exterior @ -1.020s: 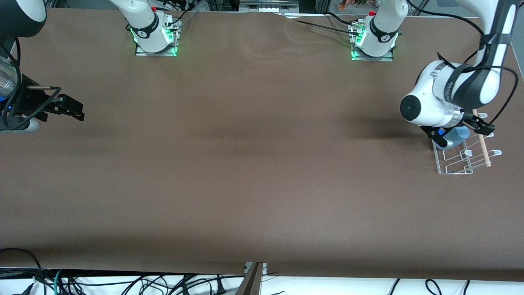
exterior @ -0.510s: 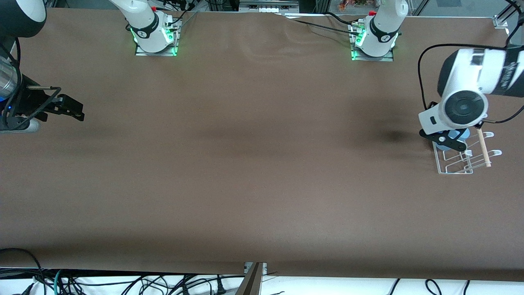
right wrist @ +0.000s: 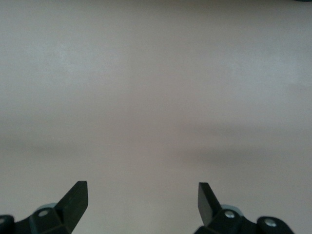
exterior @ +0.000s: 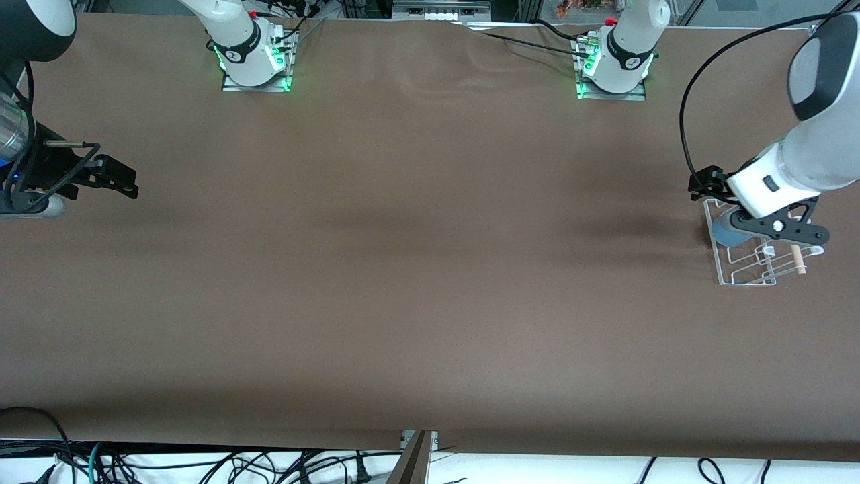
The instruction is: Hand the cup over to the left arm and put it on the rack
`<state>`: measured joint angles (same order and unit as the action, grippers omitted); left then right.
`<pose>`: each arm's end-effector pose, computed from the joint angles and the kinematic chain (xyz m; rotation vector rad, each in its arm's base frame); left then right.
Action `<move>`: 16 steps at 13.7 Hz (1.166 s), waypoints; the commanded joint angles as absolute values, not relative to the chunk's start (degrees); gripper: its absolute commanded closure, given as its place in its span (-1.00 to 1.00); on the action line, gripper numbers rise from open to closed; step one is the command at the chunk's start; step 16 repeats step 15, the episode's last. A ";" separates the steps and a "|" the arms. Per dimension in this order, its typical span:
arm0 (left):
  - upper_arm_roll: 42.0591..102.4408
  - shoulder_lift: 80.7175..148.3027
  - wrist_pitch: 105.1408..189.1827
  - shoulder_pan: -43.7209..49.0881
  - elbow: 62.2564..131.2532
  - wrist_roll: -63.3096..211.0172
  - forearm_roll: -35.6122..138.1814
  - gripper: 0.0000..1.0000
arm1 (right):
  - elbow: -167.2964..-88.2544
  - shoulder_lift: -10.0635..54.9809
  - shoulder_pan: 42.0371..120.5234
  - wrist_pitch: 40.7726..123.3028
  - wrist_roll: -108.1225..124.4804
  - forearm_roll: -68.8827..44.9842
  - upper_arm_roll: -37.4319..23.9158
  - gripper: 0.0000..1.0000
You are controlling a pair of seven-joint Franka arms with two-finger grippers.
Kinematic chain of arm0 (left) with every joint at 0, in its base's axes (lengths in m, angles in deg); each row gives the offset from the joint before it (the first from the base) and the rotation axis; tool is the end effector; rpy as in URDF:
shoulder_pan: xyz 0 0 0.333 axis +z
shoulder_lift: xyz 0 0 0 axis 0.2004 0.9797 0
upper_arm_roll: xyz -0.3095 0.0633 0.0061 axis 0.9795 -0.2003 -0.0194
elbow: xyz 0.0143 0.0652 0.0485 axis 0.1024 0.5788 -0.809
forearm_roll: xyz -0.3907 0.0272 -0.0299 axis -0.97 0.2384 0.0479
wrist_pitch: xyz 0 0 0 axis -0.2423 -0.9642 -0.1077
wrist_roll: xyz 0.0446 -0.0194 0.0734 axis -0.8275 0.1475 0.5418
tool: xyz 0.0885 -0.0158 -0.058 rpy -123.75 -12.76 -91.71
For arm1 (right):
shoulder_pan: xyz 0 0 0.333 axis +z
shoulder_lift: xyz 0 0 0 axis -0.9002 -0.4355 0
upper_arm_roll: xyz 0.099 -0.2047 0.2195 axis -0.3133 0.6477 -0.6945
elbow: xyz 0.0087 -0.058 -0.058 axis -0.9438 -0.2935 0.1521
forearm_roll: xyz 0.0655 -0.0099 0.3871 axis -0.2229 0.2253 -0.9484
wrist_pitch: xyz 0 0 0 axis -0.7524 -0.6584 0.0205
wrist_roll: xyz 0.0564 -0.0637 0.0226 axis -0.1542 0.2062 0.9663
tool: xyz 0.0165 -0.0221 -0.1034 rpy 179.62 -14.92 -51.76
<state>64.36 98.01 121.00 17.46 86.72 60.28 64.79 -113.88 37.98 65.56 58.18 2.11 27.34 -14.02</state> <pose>0.5950 -0.0309 0.5393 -3.0711 0.3206 0.2104 0.5983 0.0278 0.5884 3.1032 0.0604 -0.0355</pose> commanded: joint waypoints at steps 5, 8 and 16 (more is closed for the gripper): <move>49.36 86.62 134.48 3.66 102.22 68.96 59.92 -1.00 | -114.36 38.45 64.89 58.09 2.88 27.45 -14.49 -1.00; 49.79 86.43 134.68 4.26 102.34 68.03 60.89 -1.00 | -114.36 38.45 64.89 58.09 2.88 27.45 -14.49 -1.00; 53.13 86.69 134.59 8.48 102.34 66.26 60.80 -1.00 | -114.36 38.45 64.89 58.00 2.88 27.45 -14.49 -1.00</move>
